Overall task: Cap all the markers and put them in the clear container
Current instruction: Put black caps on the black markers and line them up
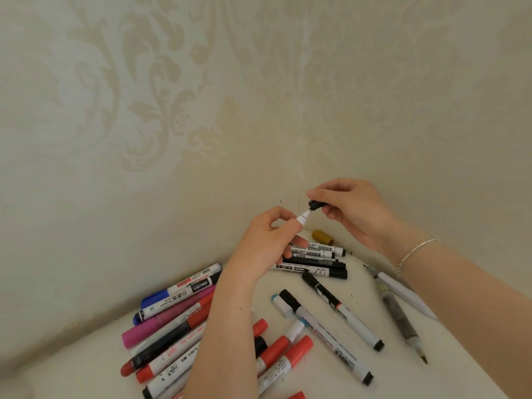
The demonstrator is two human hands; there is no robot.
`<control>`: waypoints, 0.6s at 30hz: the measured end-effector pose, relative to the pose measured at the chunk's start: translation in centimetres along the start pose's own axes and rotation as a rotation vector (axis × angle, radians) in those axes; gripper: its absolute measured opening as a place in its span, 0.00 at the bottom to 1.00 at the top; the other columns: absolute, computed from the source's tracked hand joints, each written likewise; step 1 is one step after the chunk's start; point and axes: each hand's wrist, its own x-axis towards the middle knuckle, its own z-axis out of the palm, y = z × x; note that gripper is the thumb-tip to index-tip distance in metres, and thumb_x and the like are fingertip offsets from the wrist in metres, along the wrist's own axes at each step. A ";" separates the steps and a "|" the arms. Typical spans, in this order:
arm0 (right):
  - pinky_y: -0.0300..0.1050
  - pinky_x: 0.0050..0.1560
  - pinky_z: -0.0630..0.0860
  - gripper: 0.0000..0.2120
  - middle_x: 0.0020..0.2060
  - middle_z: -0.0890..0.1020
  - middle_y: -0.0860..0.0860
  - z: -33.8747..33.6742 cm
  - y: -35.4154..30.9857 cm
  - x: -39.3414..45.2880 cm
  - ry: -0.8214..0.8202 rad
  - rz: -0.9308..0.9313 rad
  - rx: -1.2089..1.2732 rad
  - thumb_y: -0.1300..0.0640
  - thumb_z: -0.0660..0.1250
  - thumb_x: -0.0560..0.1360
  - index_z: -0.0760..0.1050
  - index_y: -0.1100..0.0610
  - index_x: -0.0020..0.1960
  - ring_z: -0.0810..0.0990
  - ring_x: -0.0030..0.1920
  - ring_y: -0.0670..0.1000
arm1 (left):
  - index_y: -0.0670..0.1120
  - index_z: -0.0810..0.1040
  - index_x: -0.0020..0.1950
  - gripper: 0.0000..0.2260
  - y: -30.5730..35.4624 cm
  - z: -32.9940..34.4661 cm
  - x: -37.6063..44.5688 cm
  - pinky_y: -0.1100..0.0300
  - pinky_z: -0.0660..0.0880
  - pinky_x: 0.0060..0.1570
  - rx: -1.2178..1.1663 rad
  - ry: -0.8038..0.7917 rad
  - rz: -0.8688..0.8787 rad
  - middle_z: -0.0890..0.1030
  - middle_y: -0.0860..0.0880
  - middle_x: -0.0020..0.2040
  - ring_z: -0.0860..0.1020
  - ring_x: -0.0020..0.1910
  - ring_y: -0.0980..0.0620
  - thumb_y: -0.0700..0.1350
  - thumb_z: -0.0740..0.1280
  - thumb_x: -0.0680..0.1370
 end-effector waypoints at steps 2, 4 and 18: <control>0.35 0.29 0.72 0.07 0.35 0.81 0.58 0.1 0.1 0.1 -0.007 -0.003 -0.032 0.64 0.75 0.68 0.79 0.65 0.44 0.72 0.28 0.47 | 0.47 0.76 0.49 0.03 0.1 0.1 0.0 0.62 0.67 0.27 0.005 -0.004 0.004 0.85 0.47 0.38 0.70 0.25 0.57 0.45 0.64 0.79; 0.35 0.27 0.71 0.08 0.35 0.80 0.58 0.3 0.1 0.0 -0.049 0.027 -0.048 0.64 0.75 0.68 0.77 0.64 0.44 0.72 0.27 0.47 | 0.47 0.77 0.50 0.04 0.1 0.2 0.1 0.63 0.68 0.27 0.014 -0.012 0.010 0.85 0.48 0.38 0.71 0.25 0.57 0.46 0.64 0.79; 0.46 0.39 0.77 0.09 0.34 0.84 0.55 3.3 1.3 0.3 0.179 -0.282 -0.367 0.56 0.69 0.74 0.76 0.59 0.37 0.81 0.33 0.51 | 0.57 0.80 0.42 0.12 -0.8 2.2 1.1 0.60 0.63 0.29 -0.059 0.187 0.149 0.77 0.54 0.29 0.68 0.25 0.59 0.48 0.61 0.82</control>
